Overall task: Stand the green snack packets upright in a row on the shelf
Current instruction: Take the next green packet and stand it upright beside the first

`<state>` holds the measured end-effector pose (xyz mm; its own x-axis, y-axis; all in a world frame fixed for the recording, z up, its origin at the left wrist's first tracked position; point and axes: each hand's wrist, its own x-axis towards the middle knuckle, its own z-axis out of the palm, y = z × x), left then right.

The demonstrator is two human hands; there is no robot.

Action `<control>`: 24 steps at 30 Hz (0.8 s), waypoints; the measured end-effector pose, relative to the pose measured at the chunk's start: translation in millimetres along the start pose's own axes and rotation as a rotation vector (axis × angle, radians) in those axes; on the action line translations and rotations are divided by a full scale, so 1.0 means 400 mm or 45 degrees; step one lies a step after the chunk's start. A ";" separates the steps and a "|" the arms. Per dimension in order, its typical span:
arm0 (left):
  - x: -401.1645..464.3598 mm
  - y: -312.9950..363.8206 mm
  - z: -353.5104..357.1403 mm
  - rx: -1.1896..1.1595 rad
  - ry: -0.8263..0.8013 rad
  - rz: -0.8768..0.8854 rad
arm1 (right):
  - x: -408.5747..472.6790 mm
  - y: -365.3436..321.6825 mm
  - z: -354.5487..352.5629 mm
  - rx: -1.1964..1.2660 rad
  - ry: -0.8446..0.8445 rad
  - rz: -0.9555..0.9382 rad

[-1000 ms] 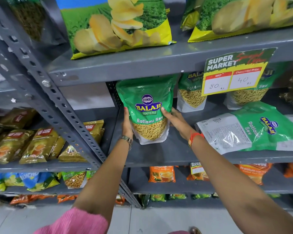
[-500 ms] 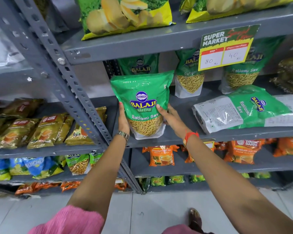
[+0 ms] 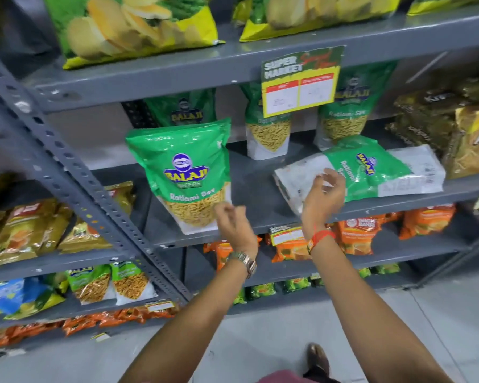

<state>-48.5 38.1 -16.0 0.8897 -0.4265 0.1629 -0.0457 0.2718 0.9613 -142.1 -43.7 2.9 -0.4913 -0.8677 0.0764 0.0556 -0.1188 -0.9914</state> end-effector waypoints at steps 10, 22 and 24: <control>0.115 -0.050 0.431 0.835 -0.884 0.046 | 0.206 0.108 -0.094 -0.296 -0.063 0.367; 0.181 -0.096 0.639 1.303 -1.452 -0.448 | 0.280 0.165 -0.075 -0.014 0.037 0.594; 0.192 -0.098 0.642 1.236 -1.392 -0.461 | 0.280 0.167 -0.076 -0.009 0.052 0.520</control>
<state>-95.0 -226.7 16.0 0.1709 -0.8773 -0.4484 -0.5677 -0.4597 0.6830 -219.7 -134.1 -58.0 -0.4642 -0.8230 -0.3275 0.2470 0.2348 -0.9401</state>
